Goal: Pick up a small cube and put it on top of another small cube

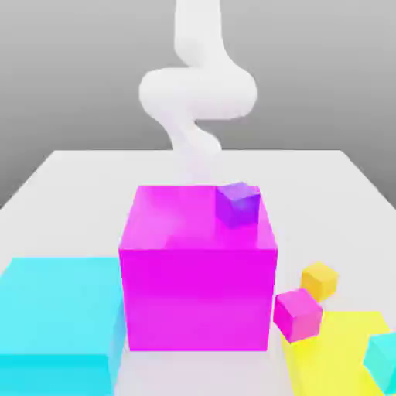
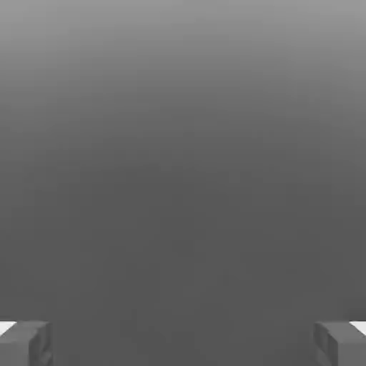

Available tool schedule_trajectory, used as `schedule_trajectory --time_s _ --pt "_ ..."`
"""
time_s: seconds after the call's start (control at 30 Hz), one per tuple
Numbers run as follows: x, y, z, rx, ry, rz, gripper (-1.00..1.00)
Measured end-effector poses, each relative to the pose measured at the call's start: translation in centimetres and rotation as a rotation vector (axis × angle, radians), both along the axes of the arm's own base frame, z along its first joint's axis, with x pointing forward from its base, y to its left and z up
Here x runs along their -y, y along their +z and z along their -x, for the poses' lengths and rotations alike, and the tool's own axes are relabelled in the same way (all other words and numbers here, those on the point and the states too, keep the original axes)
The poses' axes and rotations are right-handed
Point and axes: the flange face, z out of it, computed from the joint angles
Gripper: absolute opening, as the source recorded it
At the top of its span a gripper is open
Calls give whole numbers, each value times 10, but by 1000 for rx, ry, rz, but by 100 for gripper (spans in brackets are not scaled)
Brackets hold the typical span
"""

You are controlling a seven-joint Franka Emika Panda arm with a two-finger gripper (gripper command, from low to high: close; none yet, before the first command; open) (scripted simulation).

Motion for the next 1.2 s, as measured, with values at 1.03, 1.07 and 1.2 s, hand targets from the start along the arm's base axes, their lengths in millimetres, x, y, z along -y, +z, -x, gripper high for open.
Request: schedule_trajectory --time_s 1.03,1.07,1.2 --pt "-228 -479 114 -399 1925 778 0" --pt "-226 -488 113 -403 1929 779 0" --pt "-223 -523 112 -408 1934 780 0"
